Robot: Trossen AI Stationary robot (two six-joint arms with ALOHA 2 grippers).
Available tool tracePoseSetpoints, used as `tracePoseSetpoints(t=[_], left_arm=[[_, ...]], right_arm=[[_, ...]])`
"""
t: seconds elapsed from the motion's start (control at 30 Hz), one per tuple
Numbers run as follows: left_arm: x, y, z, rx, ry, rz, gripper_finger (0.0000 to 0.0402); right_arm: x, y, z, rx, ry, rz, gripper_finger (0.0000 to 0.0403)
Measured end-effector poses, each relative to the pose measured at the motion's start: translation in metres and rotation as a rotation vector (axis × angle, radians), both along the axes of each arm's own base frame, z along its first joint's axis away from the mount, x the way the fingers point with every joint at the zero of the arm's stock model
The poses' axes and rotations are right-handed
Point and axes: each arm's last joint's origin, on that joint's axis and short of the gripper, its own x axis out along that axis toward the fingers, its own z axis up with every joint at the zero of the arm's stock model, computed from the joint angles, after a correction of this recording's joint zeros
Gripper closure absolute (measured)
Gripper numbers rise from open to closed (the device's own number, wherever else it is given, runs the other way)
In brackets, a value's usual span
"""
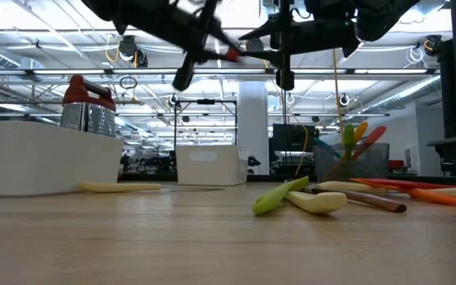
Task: Pick & Place Kitchen Items
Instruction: Put the red serving spoon into the top white bin
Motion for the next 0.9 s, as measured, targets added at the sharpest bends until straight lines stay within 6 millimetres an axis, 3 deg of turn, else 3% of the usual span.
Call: tracePoseSetpoints(t=[0.3, 0.5, 0.9], left_arm=[[-0.025, 0.026, -0.017, -0.126, 0.275, 0.136, 0.0377], [-0.035, 0.049, -0.004, -0.252, 0.197, 0.181, 0.0377], [-0.05, 0.095, -0.005, -0.45, 0.143, 0.218, 0.0377]], right_arm=[[-0.004, 0.003, -0.017, -0.016, 0.16, 0.066, 0.0276], [-0.004, 0.006, -0.018, -0.049, 0.163, 0.087, 0.0281], [-0.002, 0.005, -0.006, -0.116, 0.055, 0.083, 0.0284]])
